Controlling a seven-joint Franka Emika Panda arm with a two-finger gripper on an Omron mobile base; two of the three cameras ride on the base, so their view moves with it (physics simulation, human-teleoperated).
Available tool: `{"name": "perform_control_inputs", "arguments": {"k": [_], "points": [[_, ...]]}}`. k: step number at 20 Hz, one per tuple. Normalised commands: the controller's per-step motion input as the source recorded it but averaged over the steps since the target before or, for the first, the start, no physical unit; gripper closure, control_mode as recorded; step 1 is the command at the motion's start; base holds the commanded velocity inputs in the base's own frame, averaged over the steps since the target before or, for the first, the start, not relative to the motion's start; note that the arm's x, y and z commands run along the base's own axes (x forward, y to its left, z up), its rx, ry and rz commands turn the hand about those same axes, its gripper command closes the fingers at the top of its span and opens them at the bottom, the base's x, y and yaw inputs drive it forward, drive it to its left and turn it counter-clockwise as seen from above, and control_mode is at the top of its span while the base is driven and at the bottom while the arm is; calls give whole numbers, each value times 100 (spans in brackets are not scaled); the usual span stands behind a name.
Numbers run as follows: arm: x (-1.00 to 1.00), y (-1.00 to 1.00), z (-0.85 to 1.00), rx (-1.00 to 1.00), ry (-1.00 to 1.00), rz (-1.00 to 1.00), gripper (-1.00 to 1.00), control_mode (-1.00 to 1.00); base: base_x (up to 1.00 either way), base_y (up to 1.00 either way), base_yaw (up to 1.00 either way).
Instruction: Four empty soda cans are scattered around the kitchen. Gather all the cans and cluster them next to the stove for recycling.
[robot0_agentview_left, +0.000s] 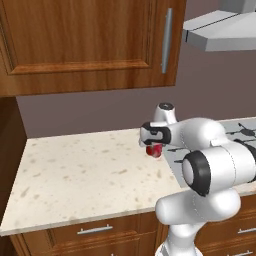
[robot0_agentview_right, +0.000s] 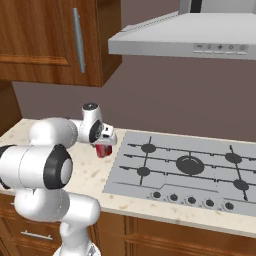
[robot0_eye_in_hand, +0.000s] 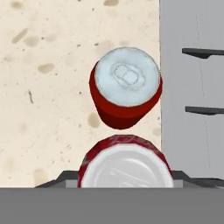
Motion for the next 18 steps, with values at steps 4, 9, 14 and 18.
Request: {"name": "perform_control_inputs", "arguments": {"k": [4,9,14,18], "points": [[5,1,-19,0,0,0,100,-100,0,0,0],[0,0,-17,0,0,1,100,-100,0,0,0],[0,0,-17,0,0,1,100,-100,0,0,0],[0,0,-11,0,0,2,100,-100,0,0,0]]}}
